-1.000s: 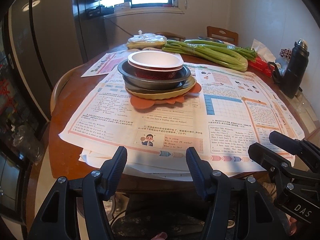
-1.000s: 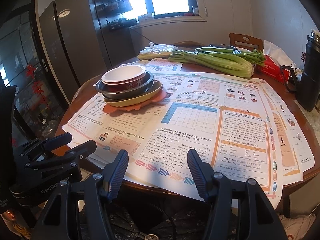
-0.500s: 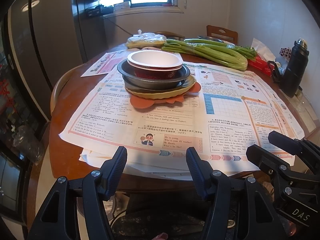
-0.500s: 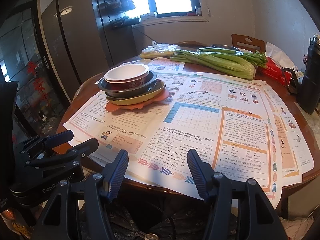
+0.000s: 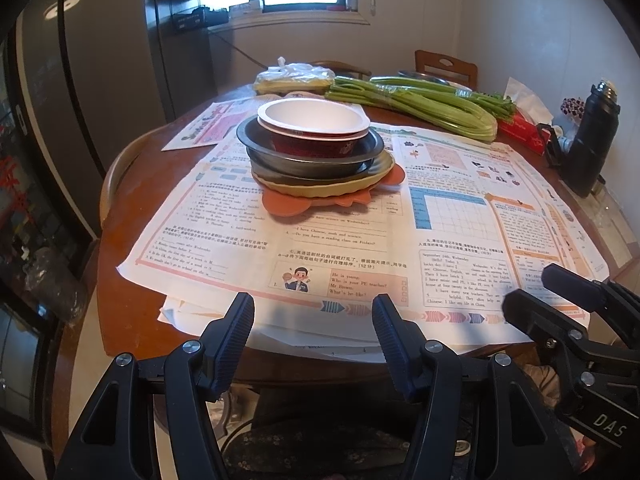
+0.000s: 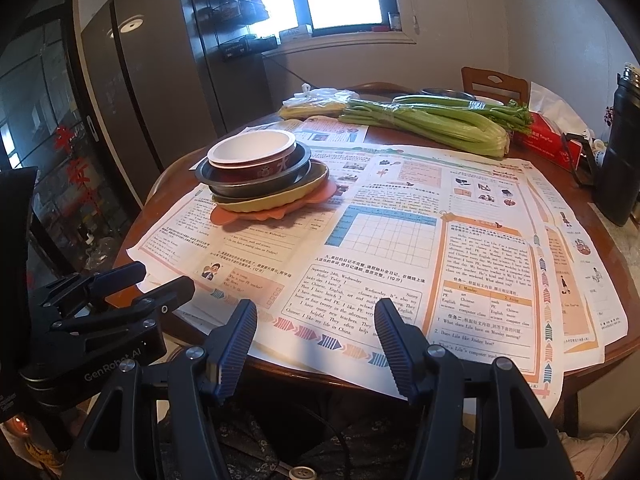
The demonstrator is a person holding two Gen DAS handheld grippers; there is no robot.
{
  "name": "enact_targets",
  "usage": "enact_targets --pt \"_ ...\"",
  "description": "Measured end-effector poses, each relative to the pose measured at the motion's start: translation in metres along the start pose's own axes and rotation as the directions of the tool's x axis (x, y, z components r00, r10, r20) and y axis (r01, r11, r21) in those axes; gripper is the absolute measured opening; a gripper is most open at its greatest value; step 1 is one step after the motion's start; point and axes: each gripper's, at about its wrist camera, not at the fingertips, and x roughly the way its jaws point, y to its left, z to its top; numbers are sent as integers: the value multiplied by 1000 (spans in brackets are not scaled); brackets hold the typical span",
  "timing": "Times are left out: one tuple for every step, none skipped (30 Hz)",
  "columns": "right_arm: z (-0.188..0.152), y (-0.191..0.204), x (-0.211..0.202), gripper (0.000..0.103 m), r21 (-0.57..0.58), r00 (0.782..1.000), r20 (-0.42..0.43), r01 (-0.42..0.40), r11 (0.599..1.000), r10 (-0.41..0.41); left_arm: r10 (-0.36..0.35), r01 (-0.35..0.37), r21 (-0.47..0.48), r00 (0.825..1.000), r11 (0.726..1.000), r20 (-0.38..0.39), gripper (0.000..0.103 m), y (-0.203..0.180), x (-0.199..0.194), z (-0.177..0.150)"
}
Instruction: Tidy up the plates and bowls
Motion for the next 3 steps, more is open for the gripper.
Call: enact_targets --pt "0 -1 0 61 4 1000 -1 -2 1000 2 -9 9 3 1000 1000 2 63 2 1 5" --pt "2 -4 0 61 10 1000 -5 -10 1000 10 -16 16 2 1000 1000 7 63 4 2 11" --pt "4 -8 0 61 15 1000 -10 -22 1000 23 -12 12 -5 1000 1000 13 63 12 2 23"
